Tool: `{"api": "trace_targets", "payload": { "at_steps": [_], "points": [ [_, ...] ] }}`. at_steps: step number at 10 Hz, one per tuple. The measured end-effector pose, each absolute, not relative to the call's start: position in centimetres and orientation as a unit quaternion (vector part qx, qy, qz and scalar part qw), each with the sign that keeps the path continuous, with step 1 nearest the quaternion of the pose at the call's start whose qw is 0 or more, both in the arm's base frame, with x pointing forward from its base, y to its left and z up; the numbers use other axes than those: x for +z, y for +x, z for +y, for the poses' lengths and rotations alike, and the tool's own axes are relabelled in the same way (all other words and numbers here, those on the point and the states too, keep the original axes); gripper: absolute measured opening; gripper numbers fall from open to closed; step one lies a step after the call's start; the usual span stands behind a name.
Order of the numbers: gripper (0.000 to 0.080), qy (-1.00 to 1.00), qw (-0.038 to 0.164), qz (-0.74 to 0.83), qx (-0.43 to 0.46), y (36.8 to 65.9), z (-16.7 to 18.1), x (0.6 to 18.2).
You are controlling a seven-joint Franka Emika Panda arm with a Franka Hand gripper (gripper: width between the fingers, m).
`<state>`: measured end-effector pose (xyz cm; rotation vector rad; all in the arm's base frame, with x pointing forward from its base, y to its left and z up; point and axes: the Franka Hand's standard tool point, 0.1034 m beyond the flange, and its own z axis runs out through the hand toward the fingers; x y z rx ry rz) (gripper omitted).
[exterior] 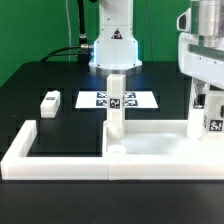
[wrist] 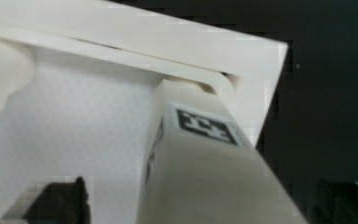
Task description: Assemble desk
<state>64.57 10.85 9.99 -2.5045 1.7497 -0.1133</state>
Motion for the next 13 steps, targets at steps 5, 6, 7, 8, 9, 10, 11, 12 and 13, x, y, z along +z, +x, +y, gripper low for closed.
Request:
{"api": "trace_targets", "payload": {
  "at_steps": [5,6,7,8,9,10,11,12,13],
  "points": [
    [0.0649,-0.936,0.034,0.346,-0.061,65.8,10.3,10.9],
    [0.0649,-0.958,0.035,0.274,-0.072,66.1,10.4,10.8],
    [0.0649,-0.965,0.033,0.249,-0.072,65.9,11.3,10.7],
    [0.0649,-0.978,0.015,0.191,-0.077,65.4,11.9,10.7],
    [0.0649,-0.979,0.014,0.186,-0.077,65.5,11.3,10.7],
    [0.0620,-0.977,0.016,0.199,-0.077,65.5,11.3,10.7],
    [0.0620,-0.975,0.016,0.207,-0.077,65.5,11.3,10.7],
    [0.0443,-0.974,0.015,0.212,-0.077,65.5,11.0,10.7],
    [0.0320,-0.969,0.015,0.236,-0.077,65.6,10.6,10.7]
  ]
}}
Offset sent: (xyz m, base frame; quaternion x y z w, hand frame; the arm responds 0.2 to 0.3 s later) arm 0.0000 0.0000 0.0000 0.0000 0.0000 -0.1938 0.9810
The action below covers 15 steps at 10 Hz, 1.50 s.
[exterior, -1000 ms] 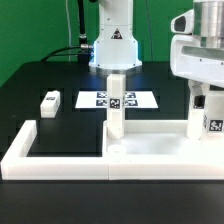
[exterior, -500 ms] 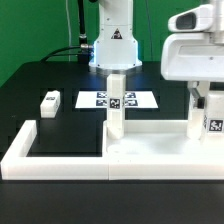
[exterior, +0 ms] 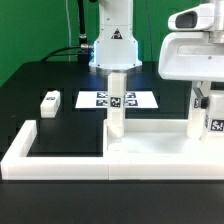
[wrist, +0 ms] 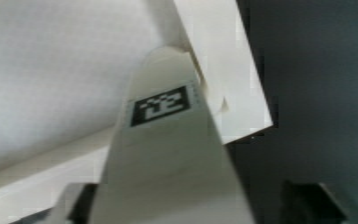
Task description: Assemble desk
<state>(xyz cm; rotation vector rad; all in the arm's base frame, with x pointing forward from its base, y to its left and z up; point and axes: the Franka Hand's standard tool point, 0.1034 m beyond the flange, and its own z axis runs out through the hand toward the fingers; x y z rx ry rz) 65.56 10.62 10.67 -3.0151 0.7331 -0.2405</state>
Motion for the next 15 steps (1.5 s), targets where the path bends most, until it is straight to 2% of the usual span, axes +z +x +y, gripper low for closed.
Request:
{"api": "trace_targets", "payload": {
  "at_steps": [4,8,9,10,11,12,13,14,15],
  "points": [
    [0.0320,-0.936,0.004,0.343,-0.078,65.6,8.4,10.6],
    [0.0320,-0.930,-0.001,0.360,-0.077,65.5,7.7,10.6],
    [0.0372,-0.930,-0.001,0.360,-0.077,65.5,7.7,10.6],
    [0.0508,-0.929,0.000,0.361,-0.078,65.6,7.5,10.8],
    [0.0508,-0.932,0.004,0.356,-0.073,65.7,6.7,11.9],
    [0.0623,-0.931,0.011,0.357,-0.074,65.9,5.6,13.9],
    [0.0642,-0.932,0.025,0.353,-0.081,66.2,4.0,16.4],
    [0.0642,-0.935,0.028,0.344,-0.086,66.2,2.3,17.7],
    [0.0648,-0.933,0.028,0.347,-0.091,66.3,1.0,18.3]
  ]
}}
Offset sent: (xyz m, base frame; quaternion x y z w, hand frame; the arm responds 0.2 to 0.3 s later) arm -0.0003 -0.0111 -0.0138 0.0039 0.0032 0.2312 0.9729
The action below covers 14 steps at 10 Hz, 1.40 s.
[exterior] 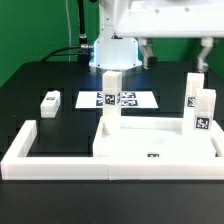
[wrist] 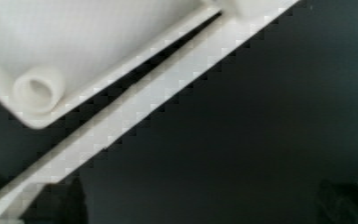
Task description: Assemble desk
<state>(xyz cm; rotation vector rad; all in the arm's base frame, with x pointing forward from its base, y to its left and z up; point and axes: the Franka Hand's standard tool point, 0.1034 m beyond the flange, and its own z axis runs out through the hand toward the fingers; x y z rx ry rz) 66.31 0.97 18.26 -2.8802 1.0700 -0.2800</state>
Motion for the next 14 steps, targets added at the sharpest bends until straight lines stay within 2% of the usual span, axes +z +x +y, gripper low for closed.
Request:
{"api": "trace_targets", "payload": {
  "at_steps": [7,8,10,12,14],
  "points": [
    [0.0649,-0.935,0.028,0.342,-0.090,66.2,1.0,18.0],
    [0.0649,-0.938,0.040,0.331,-0.094,65.7,-0.5,18.4],
    [0.0649,-0.954,0.058,0.277,-0.096,62.9,-4.5,19.1],
    [0.0649,-0.983,0.049,0.151,-0.093,59.9,-10.0,18.4],
    [0.0649,-0.990,0.041,0.097,-0.093,60.0,-9.6,18.3]
  ]
}}
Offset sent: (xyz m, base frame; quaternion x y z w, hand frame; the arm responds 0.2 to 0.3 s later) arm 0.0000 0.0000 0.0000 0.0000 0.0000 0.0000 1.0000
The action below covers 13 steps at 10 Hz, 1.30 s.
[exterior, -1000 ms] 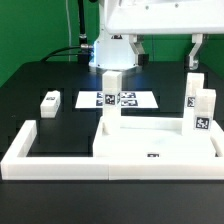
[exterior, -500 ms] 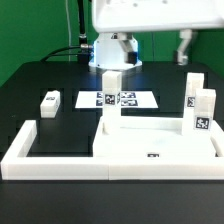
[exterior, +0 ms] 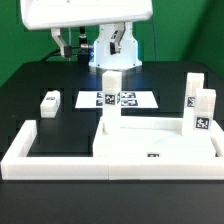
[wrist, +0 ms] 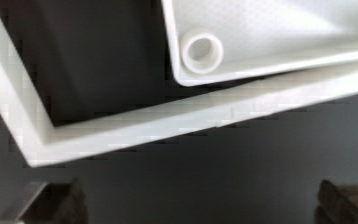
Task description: Assemble desk
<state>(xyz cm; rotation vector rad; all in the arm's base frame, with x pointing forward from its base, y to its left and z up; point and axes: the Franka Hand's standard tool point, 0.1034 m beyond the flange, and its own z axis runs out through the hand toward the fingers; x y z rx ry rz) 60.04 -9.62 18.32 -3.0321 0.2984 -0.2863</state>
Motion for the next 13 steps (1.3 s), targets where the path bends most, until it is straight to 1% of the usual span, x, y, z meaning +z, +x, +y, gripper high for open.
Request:
{"api": "trace_targets", "payload": {
  "at_steps": [2,3,4,5,6,7,8,10,11,12,13],
  "points": [
    [0.0649,-0.994,0.034,0.046,-0.095,60.0,-10.0,18.3],
    [0.0649,-0.995,0.027,0.006,-0.096,59.8,-10.2,17.9],
    [0.0649,-0.996,0.013,-0.026,-0.090,58.9,-11.2,16.0],
    [0.0649,-0.995,0.005,-0.068,-0.075,57.8,-12.5,14.4],
    [0.0649,-0.995,0.002,-0.077,-0.065,56.7,-14.3,13.2],
    [0.0649,-0.996,0.002,-0.062,-0.056,55.6,-15.9,12.4],
    [0.0649,-0.997,0.001,-0.056,-0.052,55.3,-16.4,12.0],
    [0.0649,-0.997,0.002,-0.056,-0.050,55.3,-16.2,12.0],
    [0.0649,-0.998,0.010,-0.053,-0.018,54.9,-15.7,11.8],
    [0.0649,-0.999,0.012,-0.052,0.010,54.7,-15.7,11.6],
    [0.0649,-0.996,0.019,-0.038,0.075,53.3,-16.7,10.2]
  ]
}}
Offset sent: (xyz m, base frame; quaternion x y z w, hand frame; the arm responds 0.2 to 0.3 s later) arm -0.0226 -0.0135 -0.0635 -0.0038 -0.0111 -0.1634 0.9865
